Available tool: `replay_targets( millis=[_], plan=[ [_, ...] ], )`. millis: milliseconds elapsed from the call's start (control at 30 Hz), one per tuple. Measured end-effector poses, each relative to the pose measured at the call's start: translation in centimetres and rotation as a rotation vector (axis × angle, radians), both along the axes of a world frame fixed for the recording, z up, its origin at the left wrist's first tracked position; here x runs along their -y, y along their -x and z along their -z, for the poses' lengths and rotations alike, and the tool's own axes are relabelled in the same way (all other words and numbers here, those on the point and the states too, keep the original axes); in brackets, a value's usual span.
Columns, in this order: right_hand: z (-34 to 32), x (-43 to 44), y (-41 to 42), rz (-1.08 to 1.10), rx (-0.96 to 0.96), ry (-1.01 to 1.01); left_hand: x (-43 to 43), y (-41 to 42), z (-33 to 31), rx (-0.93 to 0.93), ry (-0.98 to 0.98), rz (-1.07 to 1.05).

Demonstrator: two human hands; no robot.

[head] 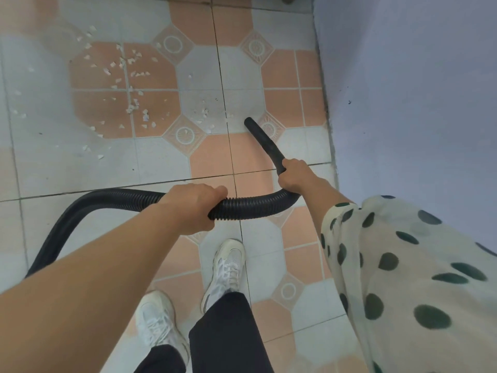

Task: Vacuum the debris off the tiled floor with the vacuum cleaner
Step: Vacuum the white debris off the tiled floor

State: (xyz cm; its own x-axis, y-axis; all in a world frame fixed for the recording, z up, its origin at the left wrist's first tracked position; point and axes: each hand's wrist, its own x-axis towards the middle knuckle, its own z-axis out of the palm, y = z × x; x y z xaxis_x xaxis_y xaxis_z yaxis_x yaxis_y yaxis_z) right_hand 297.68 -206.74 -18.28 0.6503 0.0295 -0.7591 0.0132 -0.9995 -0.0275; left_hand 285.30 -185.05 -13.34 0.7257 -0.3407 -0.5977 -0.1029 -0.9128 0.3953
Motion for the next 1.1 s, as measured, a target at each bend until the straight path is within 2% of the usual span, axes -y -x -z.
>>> replay_targets(
  millis=[433, 667, 900, 1100],
  plan=[
    [1.8, -2.5, 2.3, -0.026, 0.049, -0.069, -1.4, 2.6, 0.5, 0.002, -0.075, -0.007],
    [0.8, -0.6, 3.4, -0.008, -0.007, -0.064, 0.3, 2.8, -0.1, -0.014, -0.086, 0.018],
    [-0.2, 3.7, 6.9, 0.073, -0.097, -0.062, 3.2, 3.4, -0.8, -0.119, -0.062, 0.102],
    [-0.7, 7.6, 8.9, 0.248, -0.057, -0.014, 6.4, 3.8, -0.7, -0.132, -0.03, 0.145]
  ],
)
